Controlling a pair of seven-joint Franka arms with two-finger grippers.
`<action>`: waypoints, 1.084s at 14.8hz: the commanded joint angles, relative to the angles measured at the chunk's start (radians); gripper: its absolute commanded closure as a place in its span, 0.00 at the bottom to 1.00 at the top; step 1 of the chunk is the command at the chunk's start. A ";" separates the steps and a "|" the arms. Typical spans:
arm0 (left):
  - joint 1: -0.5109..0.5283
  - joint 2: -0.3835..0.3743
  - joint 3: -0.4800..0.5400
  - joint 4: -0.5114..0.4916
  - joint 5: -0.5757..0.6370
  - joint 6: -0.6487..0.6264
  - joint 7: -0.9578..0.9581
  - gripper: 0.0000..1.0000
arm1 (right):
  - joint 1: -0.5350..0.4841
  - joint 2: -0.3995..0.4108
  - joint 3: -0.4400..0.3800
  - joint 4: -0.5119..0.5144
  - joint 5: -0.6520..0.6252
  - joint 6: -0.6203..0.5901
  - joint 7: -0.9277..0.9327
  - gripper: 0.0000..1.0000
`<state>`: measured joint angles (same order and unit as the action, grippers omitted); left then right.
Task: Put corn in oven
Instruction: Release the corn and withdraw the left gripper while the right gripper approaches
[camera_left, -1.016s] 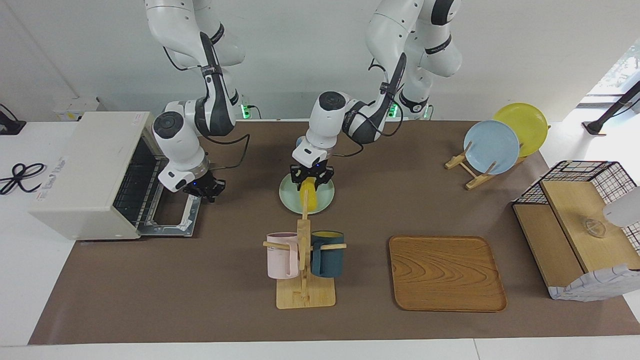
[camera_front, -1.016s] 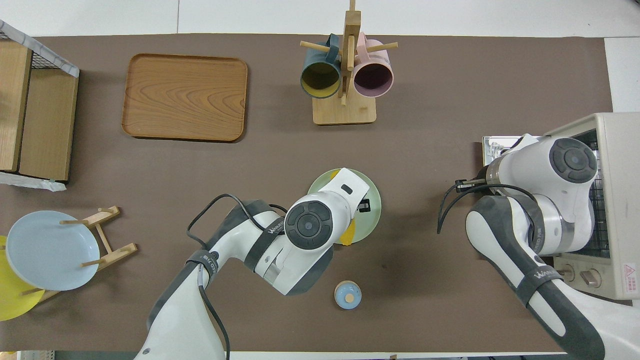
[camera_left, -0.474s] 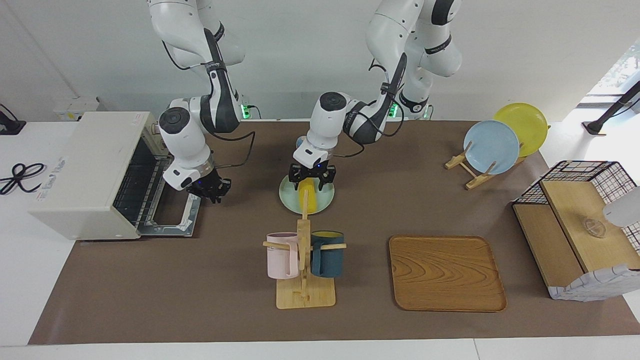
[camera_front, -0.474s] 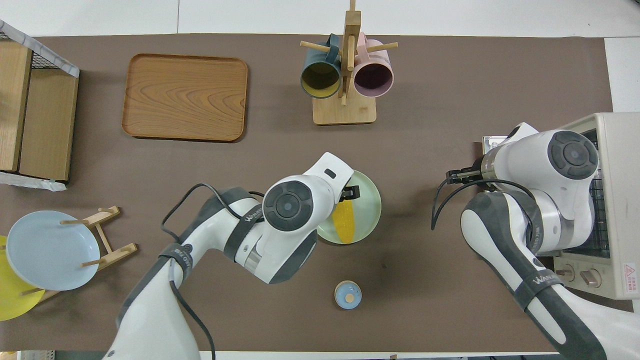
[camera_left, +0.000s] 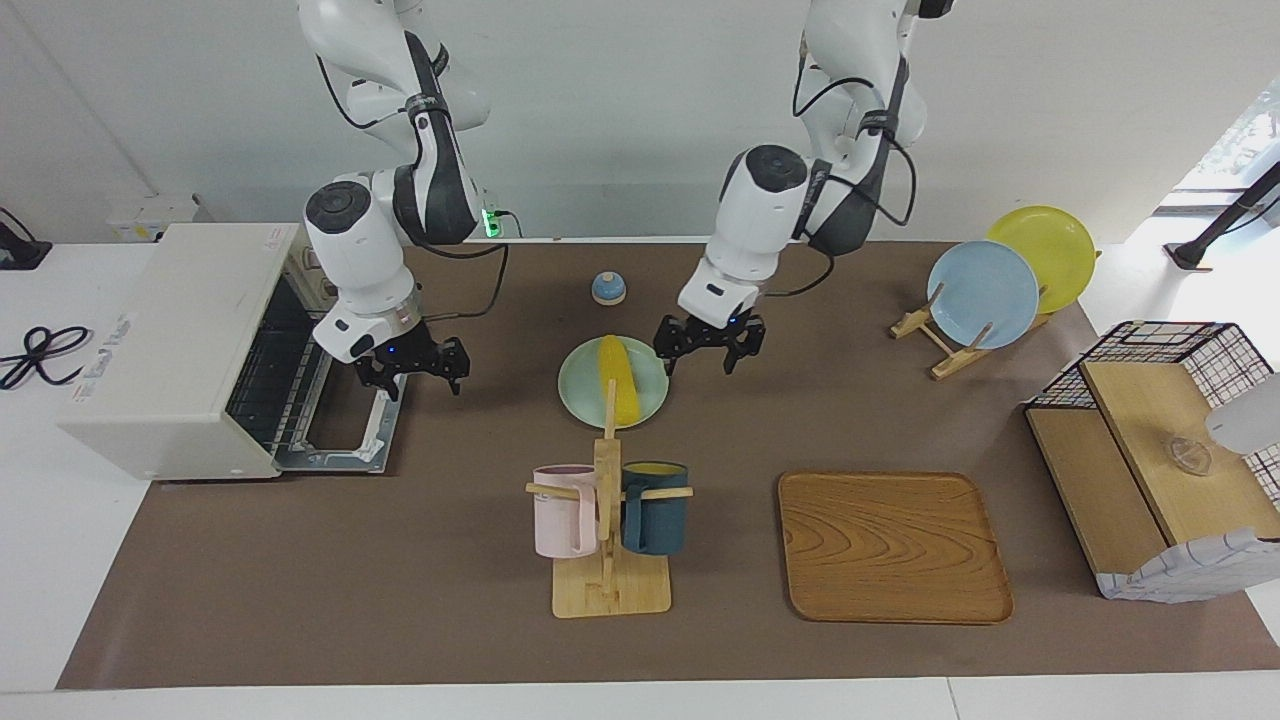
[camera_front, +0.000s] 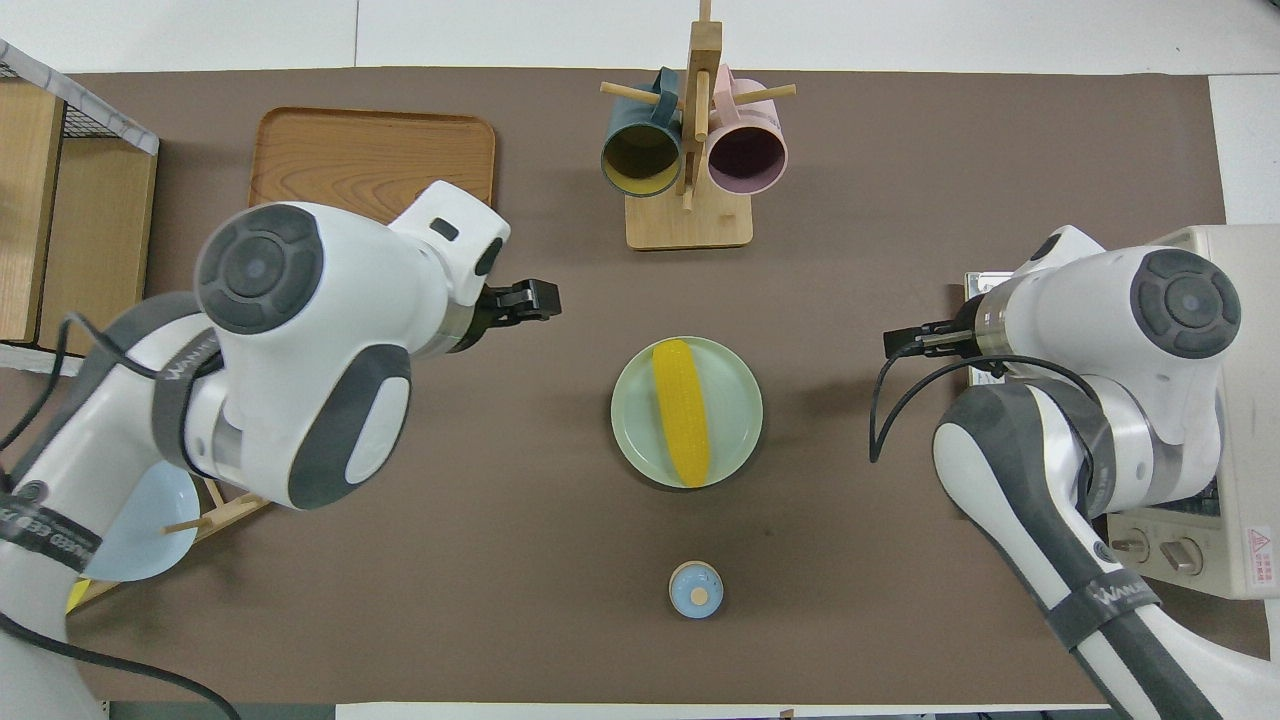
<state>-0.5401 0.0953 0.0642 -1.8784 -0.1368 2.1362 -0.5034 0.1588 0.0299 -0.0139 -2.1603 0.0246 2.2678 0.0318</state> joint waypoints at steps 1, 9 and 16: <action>0.115 -0.035 -0.010 0.019 -0.003 -0.079 0.116 0.00 | 0.074 0.044 0.009 0.146 0.011 -0.144 0.115 0.00; 0.365 -0.129 -0.009 0.062 0.092 -0.295 0.423 0.00 | 0.392 0.264 0.015 0.480 -0.012 -0.260 0.534 0.00; 0.374 -0.190 -0.012 0.061 0.137 -0.370 0.421 0.00 | 0.539 0.424 0.018 0.499 -0.106 -0.102 0.688 0.00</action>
<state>-0.1731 -0.0708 0.0613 -1.8202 -0.0245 1.7986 -0.0830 0.6991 0.4383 0.0043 -1.6646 -0.0671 2.1457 0.7184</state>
